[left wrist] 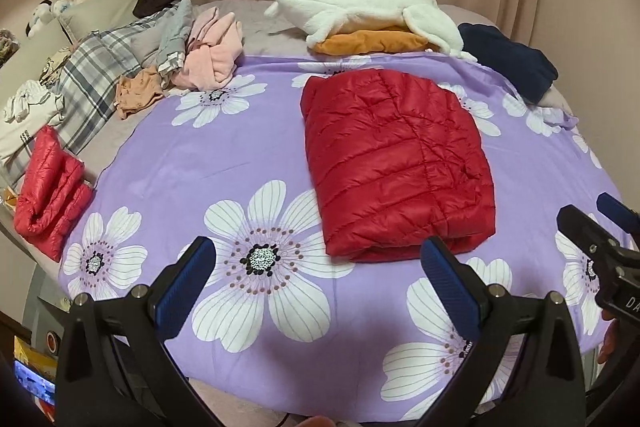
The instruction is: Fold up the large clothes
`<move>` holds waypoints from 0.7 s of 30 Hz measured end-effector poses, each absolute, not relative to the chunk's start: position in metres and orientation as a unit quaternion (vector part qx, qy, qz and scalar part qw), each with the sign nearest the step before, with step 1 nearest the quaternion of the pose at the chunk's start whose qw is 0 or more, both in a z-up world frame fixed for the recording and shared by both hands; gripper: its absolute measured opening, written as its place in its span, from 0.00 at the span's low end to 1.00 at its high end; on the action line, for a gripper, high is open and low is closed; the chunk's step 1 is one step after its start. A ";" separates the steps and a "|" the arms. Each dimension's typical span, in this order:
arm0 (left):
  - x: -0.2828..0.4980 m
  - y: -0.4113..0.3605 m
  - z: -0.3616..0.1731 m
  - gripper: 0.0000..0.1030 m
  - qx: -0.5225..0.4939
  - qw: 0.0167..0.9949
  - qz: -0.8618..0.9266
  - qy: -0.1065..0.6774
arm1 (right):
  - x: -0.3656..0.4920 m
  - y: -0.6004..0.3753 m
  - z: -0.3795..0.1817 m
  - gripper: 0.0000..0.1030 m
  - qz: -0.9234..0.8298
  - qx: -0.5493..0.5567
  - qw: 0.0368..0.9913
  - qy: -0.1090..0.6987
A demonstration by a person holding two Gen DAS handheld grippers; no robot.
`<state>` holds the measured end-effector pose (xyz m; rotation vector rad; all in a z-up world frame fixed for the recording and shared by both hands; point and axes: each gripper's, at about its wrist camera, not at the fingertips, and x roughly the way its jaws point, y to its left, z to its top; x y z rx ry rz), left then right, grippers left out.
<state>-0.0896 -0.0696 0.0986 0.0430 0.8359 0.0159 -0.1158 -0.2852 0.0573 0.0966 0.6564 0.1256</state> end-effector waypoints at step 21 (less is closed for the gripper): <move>-0.089 -0.078 0.106 1.00 0.026 0.917 0.002 0.398 | -0.115 -0.285 0.056 0.99 0.067 0.043 0.943 0.323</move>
